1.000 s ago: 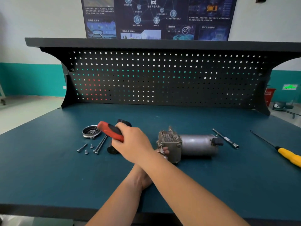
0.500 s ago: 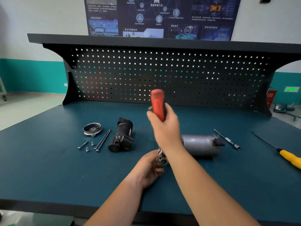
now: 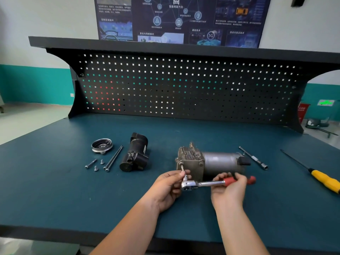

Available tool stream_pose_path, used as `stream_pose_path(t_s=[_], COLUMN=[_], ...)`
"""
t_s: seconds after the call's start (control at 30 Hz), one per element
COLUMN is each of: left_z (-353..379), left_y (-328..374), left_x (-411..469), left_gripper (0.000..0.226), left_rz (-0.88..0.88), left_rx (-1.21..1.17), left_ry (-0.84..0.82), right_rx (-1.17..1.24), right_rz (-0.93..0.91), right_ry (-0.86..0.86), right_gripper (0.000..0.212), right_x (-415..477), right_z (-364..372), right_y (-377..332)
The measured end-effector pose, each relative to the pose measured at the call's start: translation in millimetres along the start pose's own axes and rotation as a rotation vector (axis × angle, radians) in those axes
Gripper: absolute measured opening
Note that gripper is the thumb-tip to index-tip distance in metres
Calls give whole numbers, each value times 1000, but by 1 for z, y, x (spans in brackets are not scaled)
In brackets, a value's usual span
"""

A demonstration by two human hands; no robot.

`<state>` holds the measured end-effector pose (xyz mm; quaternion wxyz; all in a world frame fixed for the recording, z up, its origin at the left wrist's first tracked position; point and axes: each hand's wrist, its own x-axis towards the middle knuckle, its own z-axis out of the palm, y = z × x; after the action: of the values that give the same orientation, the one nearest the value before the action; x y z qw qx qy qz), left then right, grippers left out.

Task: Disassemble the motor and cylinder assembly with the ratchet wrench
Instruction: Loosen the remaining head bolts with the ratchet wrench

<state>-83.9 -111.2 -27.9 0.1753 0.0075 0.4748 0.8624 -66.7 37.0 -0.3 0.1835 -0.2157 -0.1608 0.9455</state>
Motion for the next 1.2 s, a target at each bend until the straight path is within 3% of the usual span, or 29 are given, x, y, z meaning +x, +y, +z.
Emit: stream_pose_path(t_s=[0.23, 0.4, 0.6, 0.93, 1.07, 1.2], left_z=[-1, -1, -2, -2, 0, 0], left_y=[-1, -2, 0, -1, 0, 1], left_x=[1, 0, 1, 6, 6, 5], left_gripper=[16, 15, 14, 17, 19, 24], left_rz=[33, 25, 49, 110, 120, 101], left_rx=[14, 55, 34, 26, -5, -20], left_ry=[13, -45, -5, -17, -2, -9], right_rx=[140, 179, 148, -69, -310, -669], right_rz=[120, 98, 77, 107, 81, -9], right_ry=[-11, -49, -136, -123, -148, -278], right_gripper=[24, 28, 30, 15, 18, 13], right_x=[-1, 0, 5, 0, -3, -10], right_z=[-13, -12, -12, -24, -23, -22], right_y=[3, 0, 7, 12, 18, 25])
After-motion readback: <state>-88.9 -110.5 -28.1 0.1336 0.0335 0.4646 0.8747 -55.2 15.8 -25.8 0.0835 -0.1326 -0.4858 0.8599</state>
